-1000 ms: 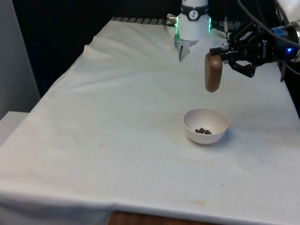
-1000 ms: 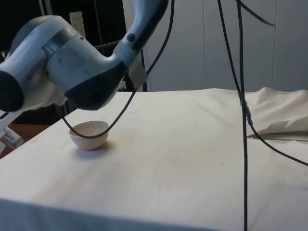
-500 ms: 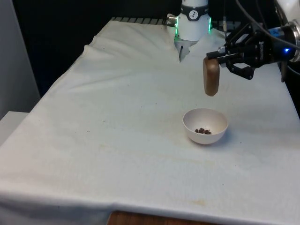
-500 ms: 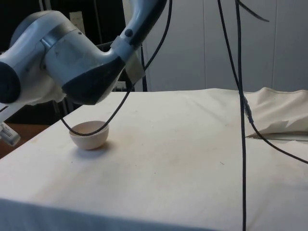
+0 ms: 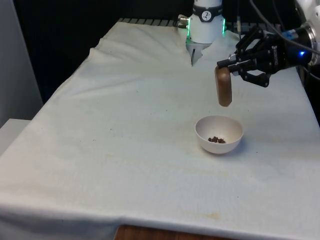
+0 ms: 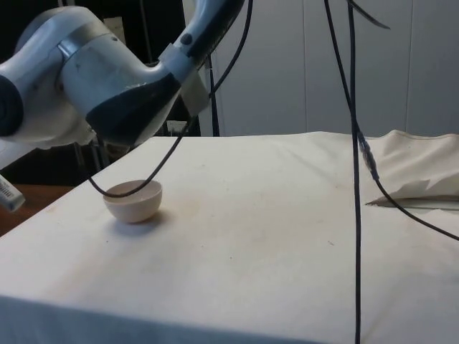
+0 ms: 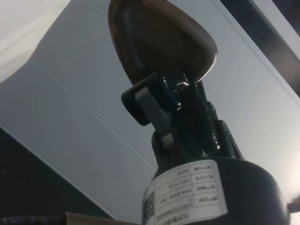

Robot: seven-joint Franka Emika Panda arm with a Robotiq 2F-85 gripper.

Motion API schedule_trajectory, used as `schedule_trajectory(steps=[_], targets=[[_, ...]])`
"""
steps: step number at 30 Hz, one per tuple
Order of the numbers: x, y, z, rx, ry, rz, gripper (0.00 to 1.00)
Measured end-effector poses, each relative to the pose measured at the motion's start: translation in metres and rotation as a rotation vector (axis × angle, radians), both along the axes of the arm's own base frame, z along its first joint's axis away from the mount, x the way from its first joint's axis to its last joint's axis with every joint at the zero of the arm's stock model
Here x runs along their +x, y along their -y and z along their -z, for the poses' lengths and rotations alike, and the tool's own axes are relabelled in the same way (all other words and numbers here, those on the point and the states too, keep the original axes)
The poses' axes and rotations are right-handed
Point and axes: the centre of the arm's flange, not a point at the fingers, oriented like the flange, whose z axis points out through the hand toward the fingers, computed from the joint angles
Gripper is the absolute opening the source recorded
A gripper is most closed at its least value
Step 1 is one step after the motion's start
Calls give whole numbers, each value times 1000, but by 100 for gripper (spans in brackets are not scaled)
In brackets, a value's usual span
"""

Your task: Pour the coffee beans from the cup into the bowl.

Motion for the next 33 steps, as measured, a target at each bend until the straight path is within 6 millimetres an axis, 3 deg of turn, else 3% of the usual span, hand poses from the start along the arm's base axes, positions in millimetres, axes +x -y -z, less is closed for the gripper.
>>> schedule_trajectory(steps=[33], targets=[[6, 15, -6, 190, 10, 59, 0]])
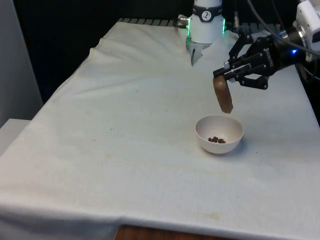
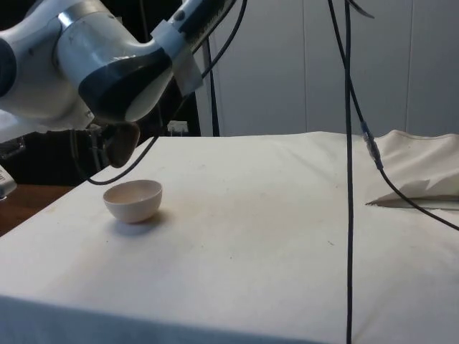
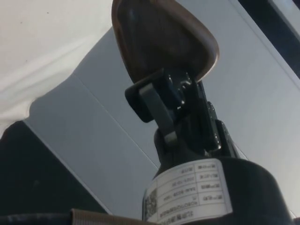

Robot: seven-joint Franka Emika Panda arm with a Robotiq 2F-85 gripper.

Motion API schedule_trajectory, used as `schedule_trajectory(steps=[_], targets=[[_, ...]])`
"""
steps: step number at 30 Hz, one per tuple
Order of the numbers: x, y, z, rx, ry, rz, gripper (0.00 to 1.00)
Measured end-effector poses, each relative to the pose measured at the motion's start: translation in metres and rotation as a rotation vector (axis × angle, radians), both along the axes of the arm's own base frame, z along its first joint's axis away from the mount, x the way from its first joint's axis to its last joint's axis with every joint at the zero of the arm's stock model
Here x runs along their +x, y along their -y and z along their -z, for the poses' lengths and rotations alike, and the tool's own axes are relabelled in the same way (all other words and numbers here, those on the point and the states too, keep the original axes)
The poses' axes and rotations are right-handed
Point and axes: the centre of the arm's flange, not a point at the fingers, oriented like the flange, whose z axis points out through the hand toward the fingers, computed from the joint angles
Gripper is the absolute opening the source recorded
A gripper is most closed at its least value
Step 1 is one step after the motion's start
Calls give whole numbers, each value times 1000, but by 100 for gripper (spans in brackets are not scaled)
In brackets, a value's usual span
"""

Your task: Pour the coffee beans from the cup into the bowl.

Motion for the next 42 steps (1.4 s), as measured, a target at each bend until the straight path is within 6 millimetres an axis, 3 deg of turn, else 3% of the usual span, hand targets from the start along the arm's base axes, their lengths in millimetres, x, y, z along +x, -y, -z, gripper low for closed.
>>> schedule_trajectory(steps=[42], targets=[[10, 15, -14, 228, -1, 65, 0]])
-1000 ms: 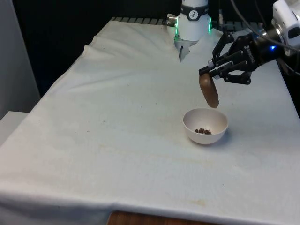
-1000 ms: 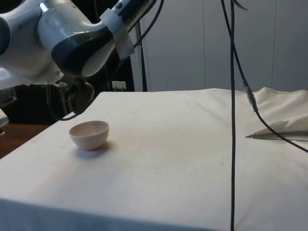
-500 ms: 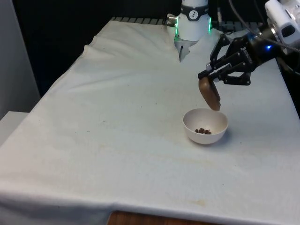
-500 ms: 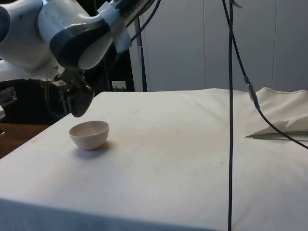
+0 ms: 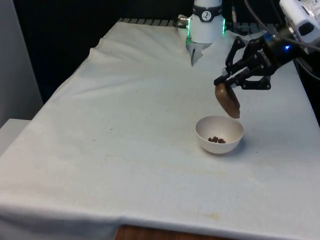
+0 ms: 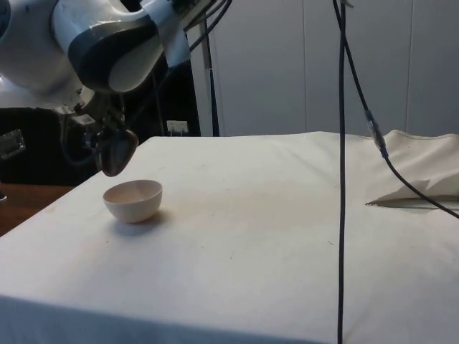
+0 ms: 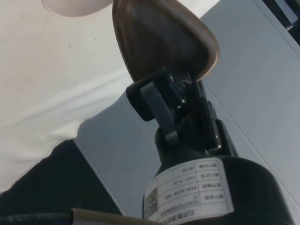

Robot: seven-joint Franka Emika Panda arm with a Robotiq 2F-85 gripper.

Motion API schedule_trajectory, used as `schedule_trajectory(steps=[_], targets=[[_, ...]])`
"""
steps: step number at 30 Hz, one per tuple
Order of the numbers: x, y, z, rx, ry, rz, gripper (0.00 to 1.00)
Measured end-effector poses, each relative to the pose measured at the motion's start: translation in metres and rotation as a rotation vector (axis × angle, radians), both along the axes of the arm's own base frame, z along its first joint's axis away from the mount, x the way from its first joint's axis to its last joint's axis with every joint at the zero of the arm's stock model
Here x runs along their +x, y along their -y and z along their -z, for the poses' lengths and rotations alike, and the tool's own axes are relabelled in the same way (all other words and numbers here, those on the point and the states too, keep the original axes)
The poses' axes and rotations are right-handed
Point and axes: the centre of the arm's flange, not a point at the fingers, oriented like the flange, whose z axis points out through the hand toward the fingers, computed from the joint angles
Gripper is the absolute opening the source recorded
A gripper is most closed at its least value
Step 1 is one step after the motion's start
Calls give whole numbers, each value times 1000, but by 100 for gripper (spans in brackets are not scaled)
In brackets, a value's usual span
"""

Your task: Pour the coffee beans from the cup into the bowl.

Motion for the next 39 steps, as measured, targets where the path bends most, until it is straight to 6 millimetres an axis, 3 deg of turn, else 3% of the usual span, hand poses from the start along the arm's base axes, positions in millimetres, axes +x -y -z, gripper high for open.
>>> schedule_trajectory(steps=[39], targets=[[15, 20, -6, 222, 23, 42, 0]])
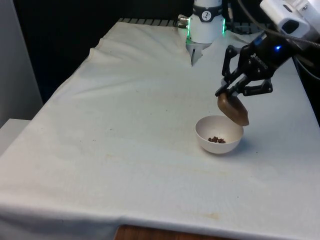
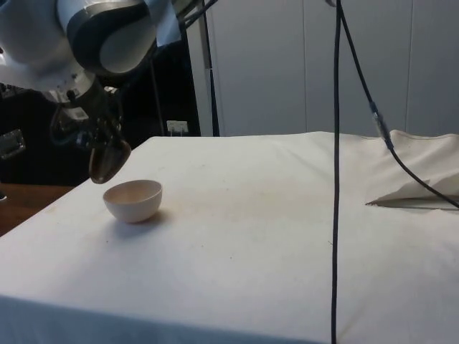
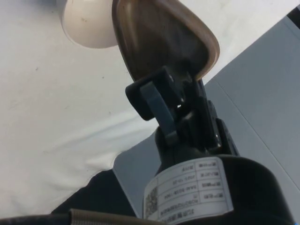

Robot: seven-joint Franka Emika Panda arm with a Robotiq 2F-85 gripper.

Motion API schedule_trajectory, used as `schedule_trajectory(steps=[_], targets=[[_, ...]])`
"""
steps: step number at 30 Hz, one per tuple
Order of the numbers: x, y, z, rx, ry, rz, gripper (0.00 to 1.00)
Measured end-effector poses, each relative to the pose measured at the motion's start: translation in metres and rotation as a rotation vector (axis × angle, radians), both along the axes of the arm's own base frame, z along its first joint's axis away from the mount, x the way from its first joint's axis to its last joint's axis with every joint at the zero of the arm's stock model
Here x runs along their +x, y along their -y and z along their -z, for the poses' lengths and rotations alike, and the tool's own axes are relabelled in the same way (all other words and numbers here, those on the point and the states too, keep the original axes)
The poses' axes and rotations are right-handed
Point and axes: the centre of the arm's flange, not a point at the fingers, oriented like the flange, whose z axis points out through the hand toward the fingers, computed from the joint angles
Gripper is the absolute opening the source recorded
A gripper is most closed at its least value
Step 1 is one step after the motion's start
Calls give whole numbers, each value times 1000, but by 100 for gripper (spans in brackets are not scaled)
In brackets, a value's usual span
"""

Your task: Pour the coffee beans from the cup into the bowl.

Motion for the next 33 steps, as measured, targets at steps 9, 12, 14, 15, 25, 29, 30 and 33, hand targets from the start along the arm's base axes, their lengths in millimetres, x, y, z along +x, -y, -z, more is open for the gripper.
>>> schedule_trajectory(steps=[9, 12, 14, 15, 25, 29, 30, 33], targets=[[4, 4, -2, 50, 10, 7, 0], [5, 5, -2, 68, 14, 8, 0], [5, 6, -2, 78, 14, 9, 0], [6, 7, -3, 88, 17, 11, 0], [9, 14, -8, 134, 22, 24, 0], [9, 16, -9, 139, 21, 29, 0], [9, 16, -10, 143, 21, 32, 0], [10, 17, -12, 153, 21, 36, 0]])
